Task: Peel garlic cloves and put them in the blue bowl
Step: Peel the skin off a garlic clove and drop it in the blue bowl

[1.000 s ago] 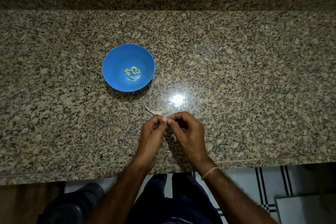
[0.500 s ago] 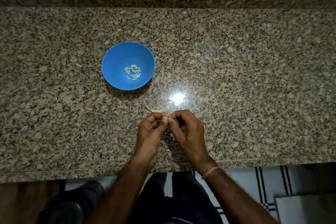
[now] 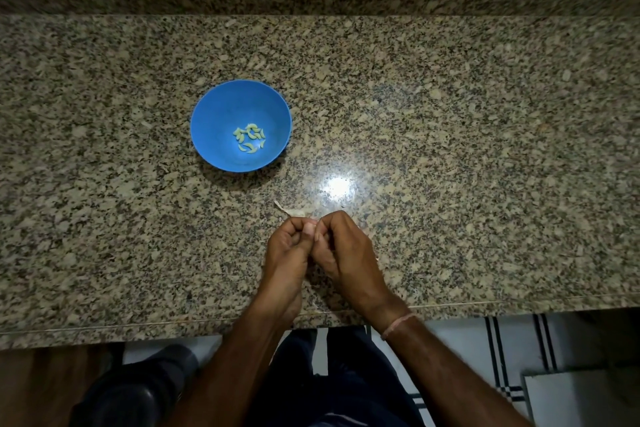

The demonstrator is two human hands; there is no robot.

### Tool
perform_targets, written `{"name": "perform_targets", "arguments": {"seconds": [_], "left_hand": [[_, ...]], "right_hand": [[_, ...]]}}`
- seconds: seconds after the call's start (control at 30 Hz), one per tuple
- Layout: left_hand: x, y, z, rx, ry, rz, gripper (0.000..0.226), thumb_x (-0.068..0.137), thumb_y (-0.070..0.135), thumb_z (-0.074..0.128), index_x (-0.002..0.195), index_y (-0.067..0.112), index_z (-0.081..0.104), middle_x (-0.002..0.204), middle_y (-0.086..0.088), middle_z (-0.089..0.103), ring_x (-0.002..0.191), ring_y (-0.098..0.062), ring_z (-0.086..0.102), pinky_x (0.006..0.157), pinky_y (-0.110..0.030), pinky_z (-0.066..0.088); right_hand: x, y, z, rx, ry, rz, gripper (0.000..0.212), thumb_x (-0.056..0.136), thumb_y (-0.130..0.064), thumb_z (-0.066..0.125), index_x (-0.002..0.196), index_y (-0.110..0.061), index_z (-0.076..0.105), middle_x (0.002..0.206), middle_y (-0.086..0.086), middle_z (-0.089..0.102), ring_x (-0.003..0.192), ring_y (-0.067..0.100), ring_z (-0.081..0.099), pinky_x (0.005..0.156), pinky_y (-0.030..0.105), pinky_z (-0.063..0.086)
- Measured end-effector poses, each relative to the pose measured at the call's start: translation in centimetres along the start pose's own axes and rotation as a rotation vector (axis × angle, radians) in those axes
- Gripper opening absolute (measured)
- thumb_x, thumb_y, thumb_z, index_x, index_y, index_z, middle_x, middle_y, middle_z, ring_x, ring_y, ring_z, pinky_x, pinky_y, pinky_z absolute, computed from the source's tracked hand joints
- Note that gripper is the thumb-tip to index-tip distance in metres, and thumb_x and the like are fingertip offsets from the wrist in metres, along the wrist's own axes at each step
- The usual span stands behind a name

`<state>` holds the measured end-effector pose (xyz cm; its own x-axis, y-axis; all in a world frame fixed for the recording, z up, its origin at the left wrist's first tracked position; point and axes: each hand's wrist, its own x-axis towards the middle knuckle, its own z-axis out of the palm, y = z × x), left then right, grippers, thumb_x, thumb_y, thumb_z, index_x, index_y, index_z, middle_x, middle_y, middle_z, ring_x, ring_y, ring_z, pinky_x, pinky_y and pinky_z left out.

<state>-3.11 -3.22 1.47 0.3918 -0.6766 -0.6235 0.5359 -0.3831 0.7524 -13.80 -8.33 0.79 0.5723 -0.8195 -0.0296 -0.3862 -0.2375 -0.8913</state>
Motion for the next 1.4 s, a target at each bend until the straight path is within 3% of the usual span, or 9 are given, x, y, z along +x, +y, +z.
{"name": "perform_targets", "arguments": {"seconds": [0.17,0.37,0.6,0.73,0.87,1.0,1.07,1.2,1.4], "left_hand": [[0.6,-0.2,-0.4,-0.084,-0.050,-0.060,0.013,0.107,0.020,0.053,0.105,0.012,0.064,0.099,-0.010,0.072,0.095,-0.020,0.067,0.084,-0.036,0.051],[0.6,0.2,-0.7,-0.115,-0.064,-0.053,0.013,0.100,0.021,0.060,0.107,0.010,0.064,0.090,-0.004,0.073,0.081,-0.012,0.064,0.075,-0.028,0.050],[-0.1,0.3,-0.7,0.051,-0.014,0.069,0.017,0.103,0.020,0.063,0.109,0.005,0.068,0.097,-0.019,0.074,0.089,-0.026,0.066,0.082,-0.039,0.052],[-0.7,0.6,-0.2,0.131,0.027,0.109,0.017,0.104,0.020,0.060,0.107,0.008,0.072,0.099,-0.013,0.078,0.099,-0.031,0.074,0.087,-0.039,0.057],[-1.0,0.9,0.1,0.199,0.084,0.168,0.010,0.101,0.010,0.065,0.103,0.011,0.075,0.096,-0.006,0.079,0.097,-0.020,0.076,0.088,-0.035,0.059],[-1.2,0.9,-0.2,0.335,0.107,0.257,0.013,0.096,0.007,0.070,0.100,0.017,0.077,0.096,0.003,0.079,0.096,-0.013,0.076,0.089,-0.036,0.061],[-1.4,1.0,0.0,0.402,0.130,0.329,0.013,0.095,0.008,0.071,0.100,0.018,0.078,0.095,0.007,0.079,0.093,-0.008,0.075,0.085,-0.030,0.061],[-1.6,1.1,0.2,0.610,0.188,0.533,0.008,0.095,0.012,0.073,0.100,0.018,0.077,0.096,0.011,0.072,0.090,-0.002,0.070,0.074,-0.016,0.055],[-1.1,0.9,-0.5,0.863,0.182,0.678,0.005,0.096,0.016,0.071,0.100,0.017,0.073,0.098,0.009,0.067,0.095,-0.014,0.062,0.077,-0.028,0.050]], "right_hand": [[-0.4,0.3,-0.3,0.189,0.102,0.105,0.004,0.103,-0.013,0.061,0.105,-0.014,0.064,0.095,-0.005,0.065,0.085,0.012,0.063,0.073,0.028,0.051],[0.3,0.2,-1.2,0.275,0.090,0.088,0.021,0.099,-0.003,0.066,0.115,-0.013,0.077,0.108,-0.004,0.073,0.105,0.019,0.070,0.086,0.031,0.058],[0.8,0.1,-1.7,0.417,0.046,0.169,0.009,0.097,-0.006,0.070,0.104,-0.008,0.075,0.098,0.002,0.076,0.096,0.022,0.073,0.087,0.036,0.059],[0.6,0.1,-1.5,0.417,0.054,0.181,0.006,0.097,-0.007,0.071,0.103,-0.008,0.073,0.097,0.002,0.075,0.095,0.022,0.073,0.087,0.041,0.061],[0.1,0.2,-1.0,0.463,0.106,0.233,0.006,0.100,-0.009,0.068,0.105,-0.010,0.071,0.099,0.003,0.076,0.096,0.023,0.074,0.087,0.046,0.061],[0.1,0.1,-1.1,0.581,0.122,0.303,0.007,0.100,-0.005,0.067,0.105,-0.002,0.069,0.099,0.004,0.077,0.099,0.022,0.074,0.090,0.038,0.060],[0.1,0.0,-1.2,0.635,0.127,0.334,0.007,0.099,-0.003,0.067,0.104,0.001,0.069,0.098,0.005,0.077,0.098,0.021,0.074,0.088,0.032,0.059],[0.1,0.2,-0.9,0.695,0.142,0.385,0.008,0.097,-0.004,0.069,0.104,0.001,0.069,0.102,0.016,0.075,0.099,0.026,0.073,0.091,0.038,0.061],[0.1,0.1,-1.2,0.739,0.126,0.381,0.010,0.095,-0.003,0.070,0.104,0.000,0.069,0.103,0.012,0.074,0.099,0.023,0.072,0.090,0.035,0.060]]}}
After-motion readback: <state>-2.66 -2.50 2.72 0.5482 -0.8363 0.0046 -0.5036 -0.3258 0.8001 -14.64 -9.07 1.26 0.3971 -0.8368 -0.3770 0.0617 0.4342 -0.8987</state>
